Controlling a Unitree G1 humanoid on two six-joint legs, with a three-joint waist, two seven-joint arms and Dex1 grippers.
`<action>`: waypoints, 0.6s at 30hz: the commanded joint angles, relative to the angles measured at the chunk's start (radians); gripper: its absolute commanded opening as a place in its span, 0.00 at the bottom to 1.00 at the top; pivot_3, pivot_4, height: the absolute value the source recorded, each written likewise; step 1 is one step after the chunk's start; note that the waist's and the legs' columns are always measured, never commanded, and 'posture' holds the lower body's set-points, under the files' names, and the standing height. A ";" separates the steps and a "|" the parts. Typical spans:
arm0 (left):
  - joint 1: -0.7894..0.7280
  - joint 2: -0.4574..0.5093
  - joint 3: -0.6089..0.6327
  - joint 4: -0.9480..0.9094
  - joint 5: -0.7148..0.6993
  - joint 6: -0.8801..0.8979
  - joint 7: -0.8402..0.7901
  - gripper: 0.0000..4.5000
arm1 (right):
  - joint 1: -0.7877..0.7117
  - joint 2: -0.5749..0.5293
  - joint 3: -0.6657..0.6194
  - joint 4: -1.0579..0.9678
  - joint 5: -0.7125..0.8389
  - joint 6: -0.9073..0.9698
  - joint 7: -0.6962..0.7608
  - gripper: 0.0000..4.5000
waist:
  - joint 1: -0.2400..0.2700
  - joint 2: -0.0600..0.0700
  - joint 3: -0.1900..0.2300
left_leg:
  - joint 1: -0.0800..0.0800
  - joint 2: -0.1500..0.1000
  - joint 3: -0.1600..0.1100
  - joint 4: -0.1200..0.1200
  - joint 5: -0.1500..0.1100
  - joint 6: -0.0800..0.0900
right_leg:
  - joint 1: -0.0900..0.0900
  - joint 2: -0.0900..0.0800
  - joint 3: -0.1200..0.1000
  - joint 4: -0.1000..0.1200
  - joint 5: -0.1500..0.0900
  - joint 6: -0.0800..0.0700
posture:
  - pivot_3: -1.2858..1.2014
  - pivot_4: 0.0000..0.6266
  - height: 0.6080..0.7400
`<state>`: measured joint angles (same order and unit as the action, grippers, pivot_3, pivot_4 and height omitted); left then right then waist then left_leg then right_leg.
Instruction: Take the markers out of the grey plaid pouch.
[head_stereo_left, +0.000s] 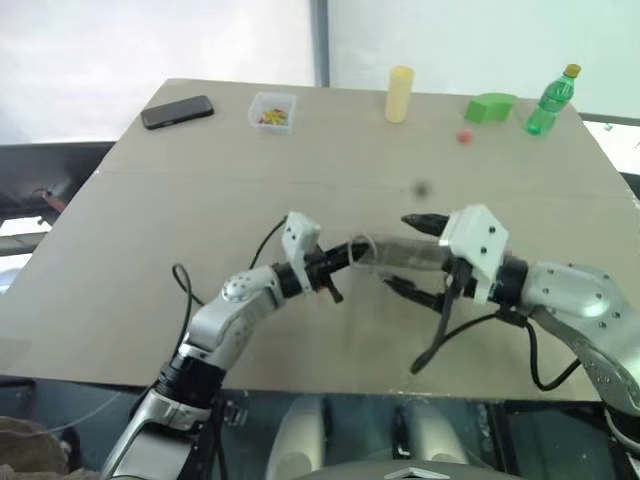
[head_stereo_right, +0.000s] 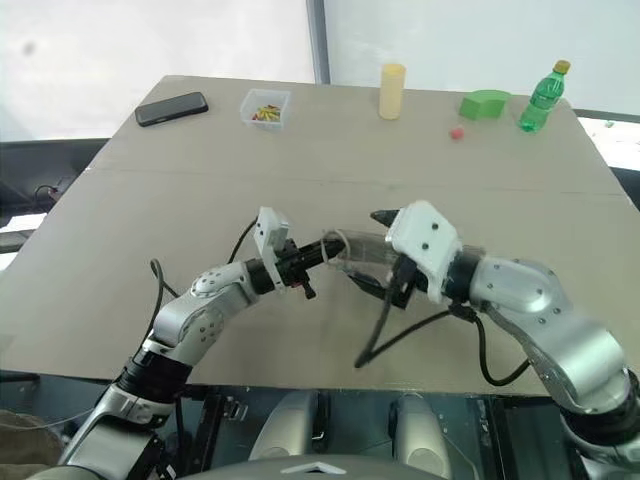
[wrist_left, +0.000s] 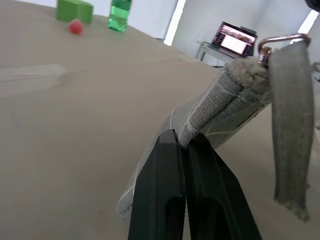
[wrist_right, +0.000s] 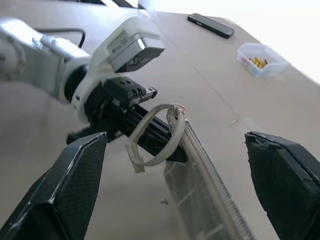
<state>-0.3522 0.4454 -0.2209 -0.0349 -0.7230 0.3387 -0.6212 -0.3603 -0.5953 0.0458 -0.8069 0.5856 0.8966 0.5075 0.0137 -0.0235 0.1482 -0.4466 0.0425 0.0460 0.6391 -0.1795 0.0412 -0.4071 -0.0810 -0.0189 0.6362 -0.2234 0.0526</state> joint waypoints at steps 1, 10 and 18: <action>-0.019 -0.065 0.060 -0.057 0.021 0.021 0.075 0.01 | -0.017 0.026 -0.150 -0.024 0.212 0.177 -0.068 1.00 | 0.006 -0.001 0.000 | 0.000 0.000 0.000 0.000 0.000 0.000 | 0.000 0.000 0.000 0.000 0.000 0.000 | 0.52 0.24 1.00; 0.003 -0.128 0.069 -0.130 0.111 0.037 0.078 0.01 | -0.035 0.118 -0.178 0.141 0.366 0.308 -0.196 1.00 | -0.007 0.000 0.000 | 0.000 -0.002 0.002 -0.001 0.000 0.001 | 0.000 0.000 0.002 -0.002 0.000 0.000 | 0.52 0.24 1.00; 0.052 -0.135 0.079 -0.198 0.147 0.055 0.069 0.01 | -0.128 0.250 -0.193 0.275 0.407 0.333 -0.295 1.00 | 0.000 0.000 0.000 | -0.002 -0.001 0.002 -0.001 0.000 0.001 | -0.002 0.001 0.003 0.000 0.000 0.000 | 0.52 0.24 1.00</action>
<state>-0.2957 0.3121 -0.1617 -0.1704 -0.5743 0.3959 -0.5423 -0.4668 -0.3446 -0.1223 -0.5138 0.9621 1.2251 0.2231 0.0141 -0.0235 0.1477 -0.4493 0.0407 0.0483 0.6375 -0.1798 0.0418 -0.4096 -0.0798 -0.0160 0.6355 -0.2233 0.0525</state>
